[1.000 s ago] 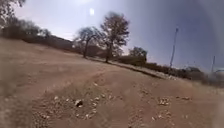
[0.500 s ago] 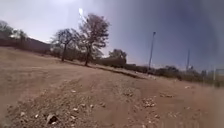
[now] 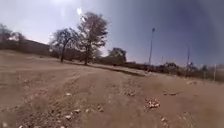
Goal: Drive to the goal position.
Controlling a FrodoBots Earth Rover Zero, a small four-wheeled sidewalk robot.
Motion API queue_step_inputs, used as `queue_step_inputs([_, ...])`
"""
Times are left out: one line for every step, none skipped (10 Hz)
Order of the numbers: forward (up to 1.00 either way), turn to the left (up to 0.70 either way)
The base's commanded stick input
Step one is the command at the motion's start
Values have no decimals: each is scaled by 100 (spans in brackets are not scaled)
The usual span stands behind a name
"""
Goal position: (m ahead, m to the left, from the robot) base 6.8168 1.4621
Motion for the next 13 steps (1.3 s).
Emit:
queue_step_inputs([50,-50])
queue_step_inputs([50,-50])
queue_step_inputs([50,-35])
queue_step_inputs([50,-13])
queue_step_inputs([50,0])
queue_step_inputs([50,0])
queue_step_inputs([50,0])
queue_step_inputs([50,0])
queue_step_inputs([50,0])
queue_step_inputs([50,0])
queue_step_inputs([50,0])
queue_step_inputs([50,0])
queue_step_inputs([50,0])
